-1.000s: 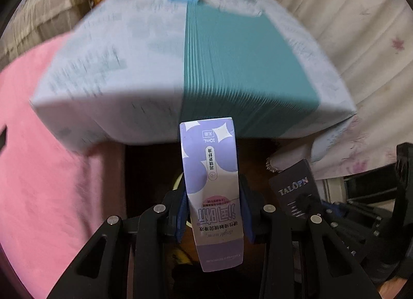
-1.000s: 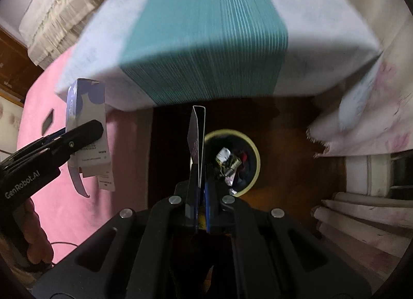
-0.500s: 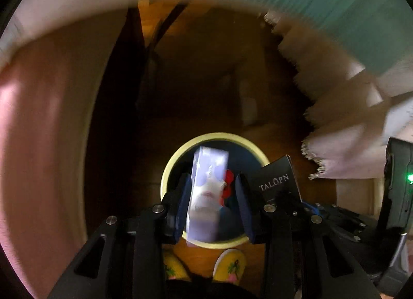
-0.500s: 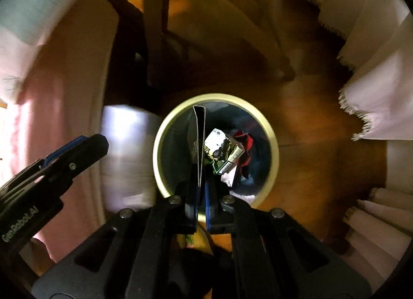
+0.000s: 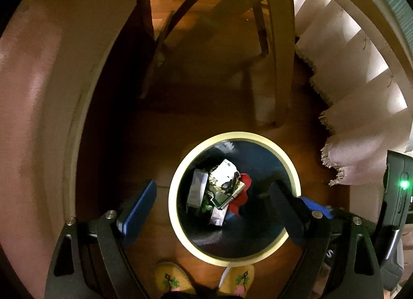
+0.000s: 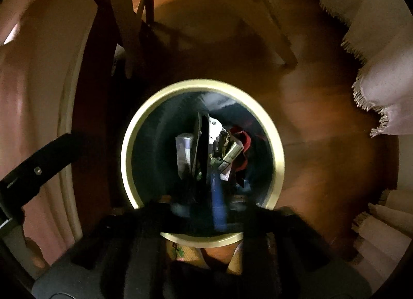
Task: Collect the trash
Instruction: 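Carry the milk carton and black card over the bin and release both, then move both tools back over the table toward the remaining trash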
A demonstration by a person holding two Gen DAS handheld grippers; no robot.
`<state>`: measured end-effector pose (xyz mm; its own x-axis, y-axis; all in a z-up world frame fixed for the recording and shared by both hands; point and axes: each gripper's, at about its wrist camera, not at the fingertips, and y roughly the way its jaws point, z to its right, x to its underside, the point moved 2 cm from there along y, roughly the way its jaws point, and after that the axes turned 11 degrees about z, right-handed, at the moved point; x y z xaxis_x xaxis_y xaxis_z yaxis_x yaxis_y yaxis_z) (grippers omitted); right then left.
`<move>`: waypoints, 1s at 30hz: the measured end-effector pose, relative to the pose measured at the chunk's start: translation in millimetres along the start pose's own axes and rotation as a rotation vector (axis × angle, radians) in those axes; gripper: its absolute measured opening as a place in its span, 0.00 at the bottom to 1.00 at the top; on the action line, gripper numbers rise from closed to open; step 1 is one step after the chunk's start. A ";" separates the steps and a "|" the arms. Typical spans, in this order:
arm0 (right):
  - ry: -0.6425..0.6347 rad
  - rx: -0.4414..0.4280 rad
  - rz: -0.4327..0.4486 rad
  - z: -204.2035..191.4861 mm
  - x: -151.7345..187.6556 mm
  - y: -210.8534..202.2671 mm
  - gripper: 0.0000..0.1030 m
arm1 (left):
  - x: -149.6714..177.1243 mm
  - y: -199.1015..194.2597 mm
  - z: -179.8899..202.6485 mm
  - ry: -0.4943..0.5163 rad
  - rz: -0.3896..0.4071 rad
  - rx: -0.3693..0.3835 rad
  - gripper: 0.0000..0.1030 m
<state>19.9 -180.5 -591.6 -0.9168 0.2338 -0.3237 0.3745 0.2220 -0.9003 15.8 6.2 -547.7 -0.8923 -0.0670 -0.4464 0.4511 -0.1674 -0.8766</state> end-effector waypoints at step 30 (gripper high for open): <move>-0.048 -0.090 0.212 -99.6 -102.8 -330.2 0.68 | -128.6 -348.5 51.4 0.082 0.237 0.010 0.88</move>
<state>4.4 -183.5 -232.1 -0.8212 0.2397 -0.5178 0.5679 0.2565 -0.7821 -27.5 22.6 -175.5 -0.7572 -0.0252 -0.6527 0.6470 -0.1659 -0.7442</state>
